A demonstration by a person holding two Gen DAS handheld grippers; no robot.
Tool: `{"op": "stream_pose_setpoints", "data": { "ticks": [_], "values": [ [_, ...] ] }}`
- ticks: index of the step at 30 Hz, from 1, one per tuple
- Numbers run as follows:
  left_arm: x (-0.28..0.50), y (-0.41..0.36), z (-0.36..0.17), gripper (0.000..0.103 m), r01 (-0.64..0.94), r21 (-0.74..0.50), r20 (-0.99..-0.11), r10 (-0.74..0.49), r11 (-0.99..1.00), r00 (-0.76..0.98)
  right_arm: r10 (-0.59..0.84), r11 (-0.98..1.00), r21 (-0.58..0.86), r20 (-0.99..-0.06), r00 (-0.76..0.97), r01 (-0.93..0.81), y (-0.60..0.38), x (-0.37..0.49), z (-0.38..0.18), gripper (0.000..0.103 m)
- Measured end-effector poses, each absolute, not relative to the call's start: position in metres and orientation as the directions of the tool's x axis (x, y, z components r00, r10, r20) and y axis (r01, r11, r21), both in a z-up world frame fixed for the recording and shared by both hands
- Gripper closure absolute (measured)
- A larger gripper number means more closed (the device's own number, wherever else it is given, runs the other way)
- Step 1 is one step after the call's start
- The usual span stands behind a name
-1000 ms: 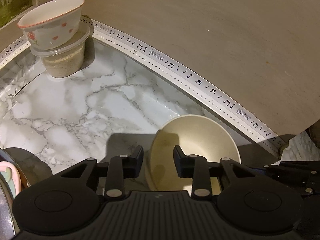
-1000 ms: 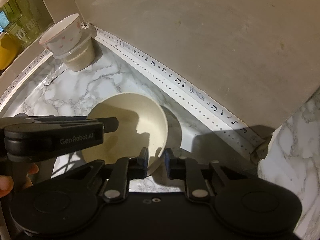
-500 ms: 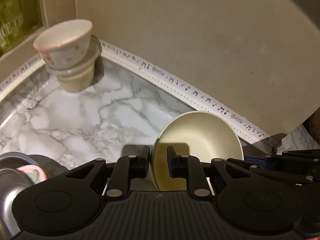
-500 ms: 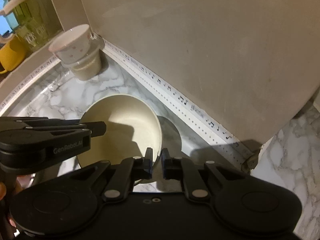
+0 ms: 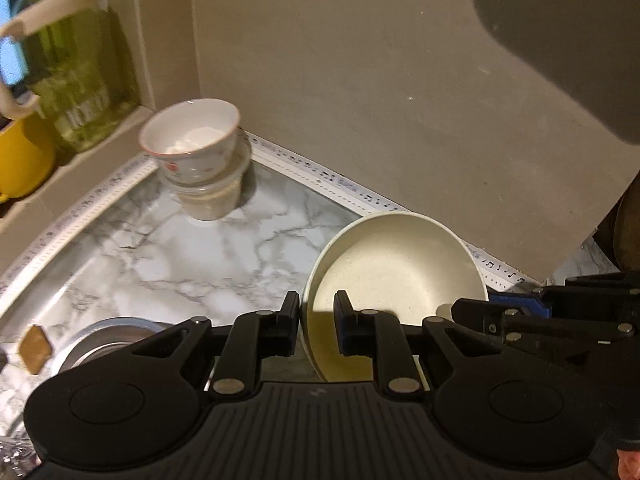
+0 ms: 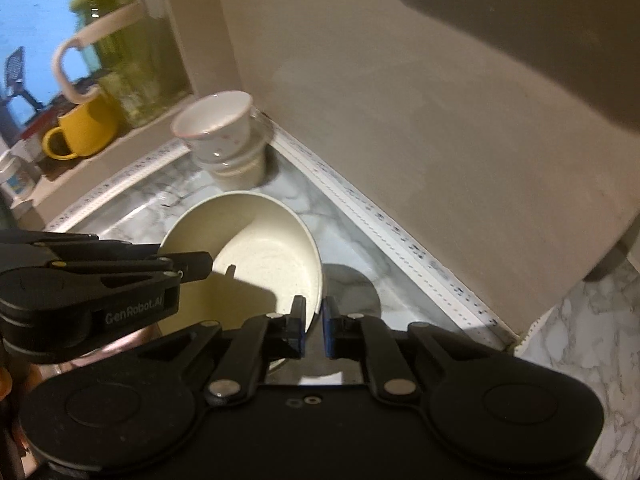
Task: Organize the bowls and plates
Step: 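Lift the cream bowl with both grippers and lower it into the pink pot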
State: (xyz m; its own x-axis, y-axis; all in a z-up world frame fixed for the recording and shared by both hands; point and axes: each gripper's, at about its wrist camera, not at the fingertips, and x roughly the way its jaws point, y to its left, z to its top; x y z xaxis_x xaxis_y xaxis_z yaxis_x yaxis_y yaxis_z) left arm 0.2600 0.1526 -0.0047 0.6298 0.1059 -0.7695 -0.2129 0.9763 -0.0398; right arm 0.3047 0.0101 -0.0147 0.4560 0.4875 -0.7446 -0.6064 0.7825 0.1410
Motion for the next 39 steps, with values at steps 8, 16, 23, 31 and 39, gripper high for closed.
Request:
{"op": "stream_pose_setpoints", "data": {
  "ticks": [8, 16, 23, 31, 39],
  "values": [
    [0.219, 0.178, 0.024, 0.085, -0.254, 0.007, -0.754, 0.172, 0.967, 0.634, 0.541, 0.732, 0.145, -0.718, 0.438, -0.666, 0.032, 0.278, 0.007, 0.094],
    [0.178, 0.202, 0.042, 0.085, -0.307, 0.036, -0.737, 0.233, 0.951, 0.635, 0.596, 0.663, 0.138, -0.692, 0.408, -0.736, 0.059, 0.247, 0.023, 0.094],
    [0.152, 0.229, 0.046, 0.085, -0.347, 0.045, -0.735, 0.266, 0.937, 0.623, 0.616, 0.616, 0.125, -0.691, 0.377, -0.778, 0.088, 0.227, 0.026, 0.094],
    [0.129, 0.258, 0.038, 0.085, -0.382, 0.068, -0.750, 0.299, 0.922, 0.589, 0.621, 0.569, 0.123, -0.712, 0.327, -0.813, 0.122, 0.205, 0.020, 0.094],
    [0.125, 0.279, 0.018, 0.086, -0.405, 0.085, -0.775, 0.316, 0.910, 0.548, 0.586, 0.560, 0.120, -0.757, 0.289, -0.820, 0.154, 0.201, 0.005, 0.094]
  ]
}}
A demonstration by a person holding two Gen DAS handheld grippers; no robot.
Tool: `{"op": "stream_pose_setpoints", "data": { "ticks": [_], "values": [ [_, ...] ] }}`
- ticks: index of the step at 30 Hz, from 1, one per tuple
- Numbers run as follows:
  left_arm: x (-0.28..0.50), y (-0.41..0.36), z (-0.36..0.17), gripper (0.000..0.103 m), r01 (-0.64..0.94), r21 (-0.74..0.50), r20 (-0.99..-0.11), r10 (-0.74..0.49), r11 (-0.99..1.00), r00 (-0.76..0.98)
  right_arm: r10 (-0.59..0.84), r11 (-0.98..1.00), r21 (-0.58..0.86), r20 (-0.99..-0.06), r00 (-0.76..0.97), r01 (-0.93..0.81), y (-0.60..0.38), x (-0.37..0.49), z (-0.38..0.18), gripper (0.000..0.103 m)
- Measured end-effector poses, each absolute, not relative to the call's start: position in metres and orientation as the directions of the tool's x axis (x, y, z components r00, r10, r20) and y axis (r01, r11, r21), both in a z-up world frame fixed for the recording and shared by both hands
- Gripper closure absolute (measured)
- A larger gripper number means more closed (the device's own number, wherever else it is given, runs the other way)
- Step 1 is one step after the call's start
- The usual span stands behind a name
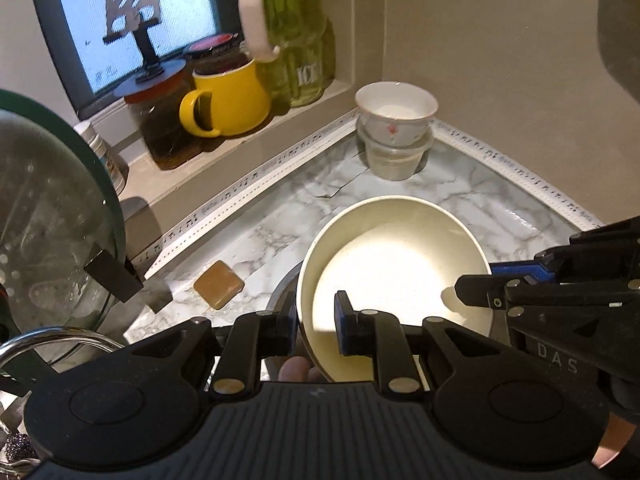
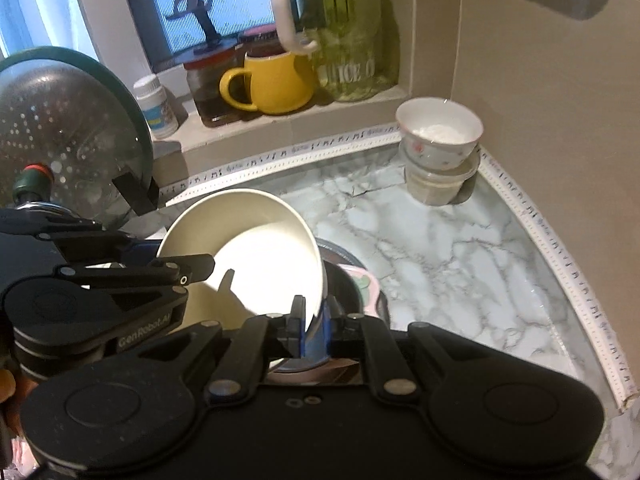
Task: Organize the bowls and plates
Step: 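Lift the cream bowl with both grippers and lower it into the pink pot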
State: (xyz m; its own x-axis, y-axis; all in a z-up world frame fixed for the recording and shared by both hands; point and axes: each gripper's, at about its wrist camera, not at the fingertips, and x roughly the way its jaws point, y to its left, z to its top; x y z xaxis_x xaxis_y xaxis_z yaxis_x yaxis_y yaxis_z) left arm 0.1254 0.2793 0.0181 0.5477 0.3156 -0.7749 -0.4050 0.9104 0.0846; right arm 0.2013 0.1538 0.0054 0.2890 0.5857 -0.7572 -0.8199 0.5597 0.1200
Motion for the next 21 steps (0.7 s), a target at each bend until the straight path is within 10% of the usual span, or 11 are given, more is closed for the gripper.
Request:
{"op": "stream_pose_setpoints", "data": {
  "ticks": [21],
  "values": [
    [0.166, 0.292, -0.026, 0.085, -0.384, 0.065, -0.830, 0.264, 0.921, 0.491, 0.492, 0.601, 0.119, -0.835, 0.248, -0.790, 0.173, 0.228, -0.033, 0.094]
  ]
}}
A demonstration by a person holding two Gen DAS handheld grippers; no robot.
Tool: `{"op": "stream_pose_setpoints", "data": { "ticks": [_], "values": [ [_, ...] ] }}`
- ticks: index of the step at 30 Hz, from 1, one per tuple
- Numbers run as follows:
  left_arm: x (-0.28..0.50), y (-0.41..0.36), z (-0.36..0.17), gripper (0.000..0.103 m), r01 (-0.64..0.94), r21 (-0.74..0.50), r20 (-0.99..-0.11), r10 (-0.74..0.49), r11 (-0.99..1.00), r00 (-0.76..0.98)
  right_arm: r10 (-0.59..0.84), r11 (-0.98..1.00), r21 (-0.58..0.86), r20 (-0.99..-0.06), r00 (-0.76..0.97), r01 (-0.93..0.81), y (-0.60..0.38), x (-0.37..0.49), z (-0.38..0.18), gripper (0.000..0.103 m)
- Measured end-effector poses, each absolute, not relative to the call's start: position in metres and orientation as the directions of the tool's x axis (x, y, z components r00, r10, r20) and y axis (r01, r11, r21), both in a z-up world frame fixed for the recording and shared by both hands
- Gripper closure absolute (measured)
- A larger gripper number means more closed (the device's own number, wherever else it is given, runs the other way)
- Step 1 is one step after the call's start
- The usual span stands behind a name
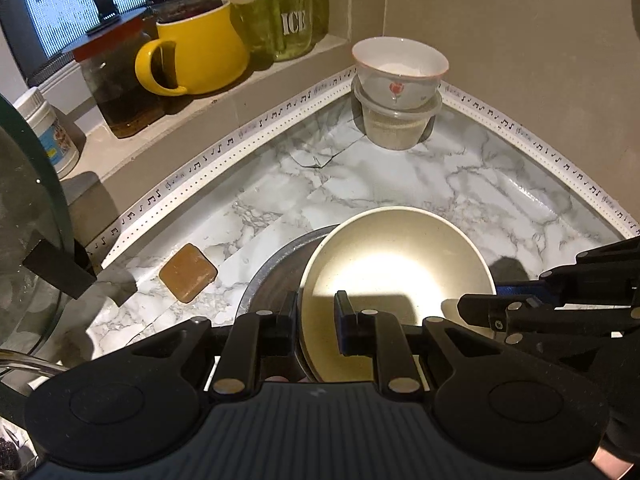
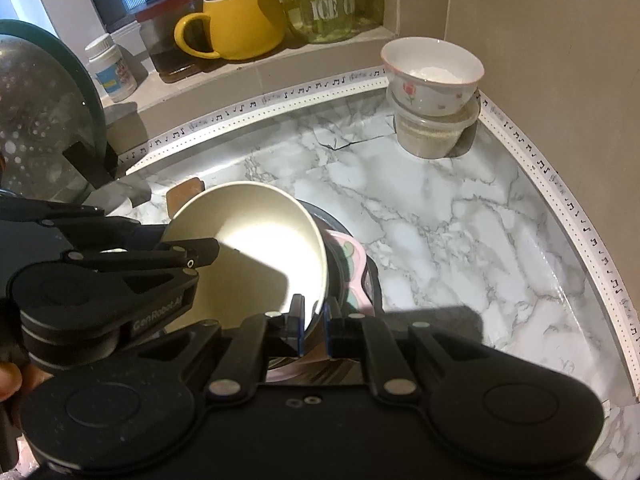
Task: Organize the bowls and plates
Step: 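Lift the cream bowl with both grippers and lower it into the pink pot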
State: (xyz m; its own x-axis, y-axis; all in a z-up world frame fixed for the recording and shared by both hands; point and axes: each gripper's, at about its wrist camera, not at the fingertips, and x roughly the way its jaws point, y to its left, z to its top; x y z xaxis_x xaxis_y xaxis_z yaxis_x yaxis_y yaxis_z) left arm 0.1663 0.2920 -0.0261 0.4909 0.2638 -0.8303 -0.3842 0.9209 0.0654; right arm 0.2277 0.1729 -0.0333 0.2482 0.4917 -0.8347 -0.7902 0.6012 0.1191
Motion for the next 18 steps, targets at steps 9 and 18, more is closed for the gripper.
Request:
{"op": "stream_pose_setpoints", "data": {
  "ticks": [9, 18],
  "values": [
    [0.172, 0.295, -0.037, 0.085, -0.385, 0.069, -0.844, 0.260, 0.920, 0.470, 0.472, 0.595, 0.110, -0.849, 0.236, -0.797, 0.180, 0.230, -0.041, 0.093],
    [0.174, 0.296, -0.041, 0.085, -0.376, 0.099, -0.843, 0.278, 0.921, 0.460, 0.472, 0.580, 0.100, -0.850, 0.233, -0.808, 0.185, 0.228, -0.041, 0.088]
  ]
}}
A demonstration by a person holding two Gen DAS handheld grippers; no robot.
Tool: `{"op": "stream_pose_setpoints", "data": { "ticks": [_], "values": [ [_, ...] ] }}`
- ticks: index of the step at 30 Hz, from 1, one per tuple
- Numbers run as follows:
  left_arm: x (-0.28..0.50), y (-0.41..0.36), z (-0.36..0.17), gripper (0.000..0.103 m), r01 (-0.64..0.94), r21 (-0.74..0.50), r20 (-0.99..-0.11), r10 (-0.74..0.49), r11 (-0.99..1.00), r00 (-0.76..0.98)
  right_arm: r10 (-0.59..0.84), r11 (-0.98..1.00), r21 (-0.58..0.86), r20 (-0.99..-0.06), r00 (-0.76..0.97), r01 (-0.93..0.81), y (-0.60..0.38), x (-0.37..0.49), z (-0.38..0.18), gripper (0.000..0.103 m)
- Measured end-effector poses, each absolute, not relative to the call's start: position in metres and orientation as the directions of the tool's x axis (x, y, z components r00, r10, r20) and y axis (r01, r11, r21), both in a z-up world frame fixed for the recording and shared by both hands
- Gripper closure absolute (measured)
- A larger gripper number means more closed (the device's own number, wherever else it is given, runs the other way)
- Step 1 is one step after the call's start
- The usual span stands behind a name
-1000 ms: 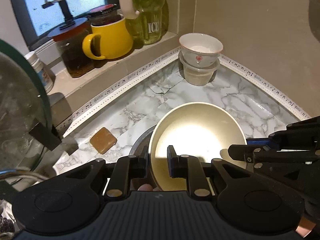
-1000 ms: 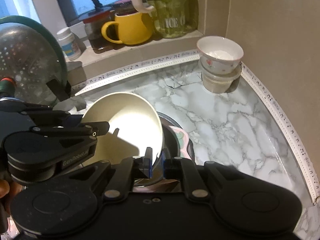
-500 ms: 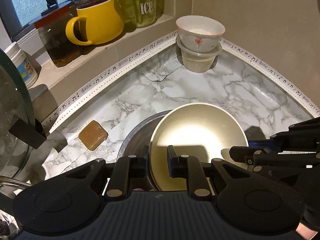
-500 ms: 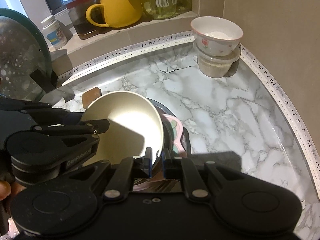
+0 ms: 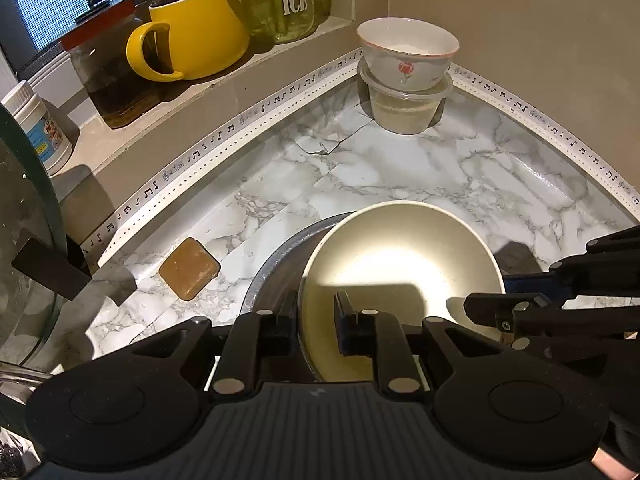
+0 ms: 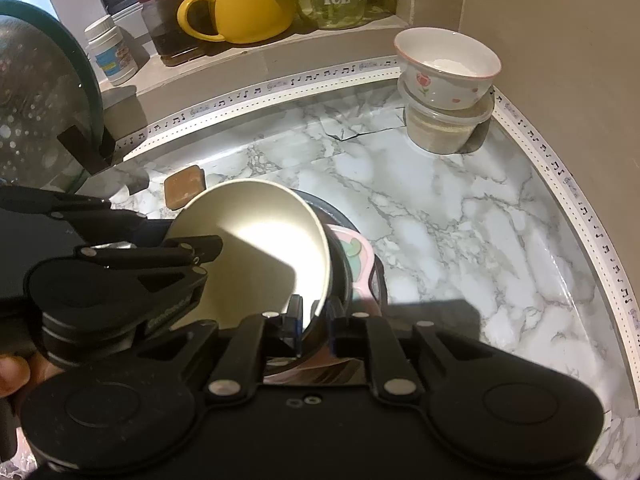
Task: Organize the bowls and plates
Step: 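Lift the cream bowl with both grippers and lower it into the pink pot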
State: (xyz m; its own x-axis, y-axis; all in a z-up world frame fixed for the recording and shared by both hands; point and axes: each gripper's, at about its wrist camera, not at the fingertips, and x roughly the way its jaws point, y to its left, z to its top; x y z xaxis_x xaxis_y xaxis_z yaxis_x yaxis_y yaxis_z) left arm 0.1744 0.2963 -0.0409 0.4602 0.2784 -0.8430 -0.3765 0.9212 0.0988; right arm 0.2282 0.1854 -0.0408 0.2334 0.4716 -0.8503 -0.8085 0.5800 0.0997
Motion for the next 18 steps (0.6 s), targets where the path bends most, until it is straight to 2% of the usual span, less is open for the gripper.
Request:
{"op": "stream_pose_setpoints", "data": {
  "ticks": [5, 7, 10, 18],
  "values": [
    [0.175, 0.292, -0.042, 0.085, -0.349, 0.135, -0.837, 0.295, 0.927, 0.460, 0.462, 0.573, 0.076, -0.853, 0.245, -0.816, 0.185, 0.225, -0.041, 0.085],
    [0.174, 0.291, -0.042, 0.085, -0.343, 0.145, -0.836, 0.301, 0.928, 0.459, 0.460, 0.572, 0.073, -0.853, 0.247, -0.817, 0.184, 0.225, -0.040, 0.080],
    [0.175, 0.289, -0.042, 0.085, -0.338, 0.159, -0.834, 0.309, 0.928, 0.457, 0.462, 0.572, 0.084, -0.855, 0.236, -0.816, 0.181, 0.226, -0.040, 0.080],
    [0.168, 0.290, -0.041, 0.085, -0.355, 0.127, -0.829, 0.296, 0.926, 0.475, 0.477, 0.557, 0.082, -0.846, 0.238, -0.826, 0.173, 0.222, -0.031, 0.074]
  ]
}}
